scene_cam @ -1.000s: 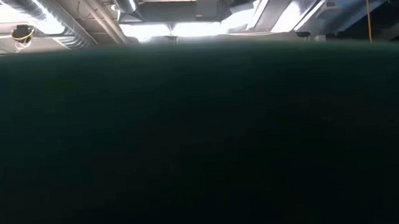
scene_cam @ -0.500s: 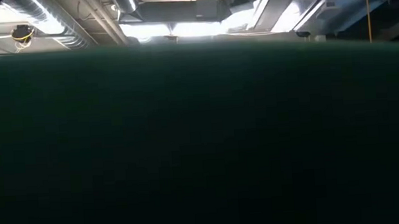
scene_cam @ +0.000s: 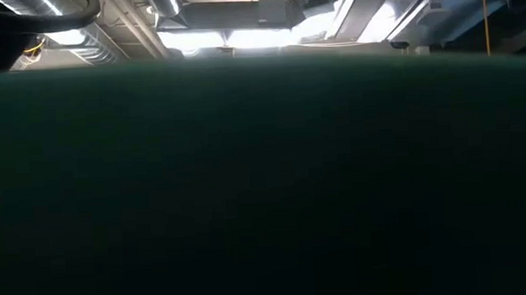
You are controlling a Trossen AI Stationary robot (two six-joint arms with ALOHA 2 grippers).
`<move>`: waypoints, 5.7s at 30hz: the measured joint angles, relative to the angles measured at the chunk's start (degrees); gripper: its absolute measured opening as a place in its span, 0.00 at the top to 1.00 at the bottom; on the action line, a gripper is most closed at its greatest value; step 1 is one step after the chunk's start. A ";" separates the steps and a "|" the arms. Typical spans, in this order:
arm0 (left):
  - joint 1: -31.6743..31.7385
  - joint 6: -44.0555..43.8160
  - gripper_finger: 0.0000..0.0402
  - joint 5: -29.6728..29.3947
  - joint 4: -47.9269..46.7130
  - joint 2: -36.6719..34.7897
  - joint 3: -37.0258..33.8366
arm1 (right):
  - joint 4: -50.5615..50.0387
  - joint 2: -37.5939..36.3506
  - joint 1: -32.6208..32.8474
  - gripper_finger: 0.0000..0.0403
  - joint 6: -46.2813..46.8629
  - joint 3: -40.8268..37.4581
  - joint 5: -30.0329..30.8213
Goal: Stack plastic plates
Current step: Stack the pink plate on top of the green plate, then stack the right light pink plate on top of the pink plate
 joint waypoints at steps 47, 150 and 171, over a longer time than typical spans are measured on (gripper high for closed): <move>6.50 36.11 0.98 -29.63 8.73 -0.07 28.86 | -0.02 0.00 0.00 0.99 -0.42 -0.02 0.02; 34.12 55.16 0.61 -32.80 39.11 -0.15 -6.37 | -3.01 -0.01 0.02 0.99 0.00 -0.02 3.04; 34.27 59.97 0.92 -35.59 39.41 -0.31 -9.75 | -3.02 -0.02 0.00 0.99 -0.02 -0.02 3.06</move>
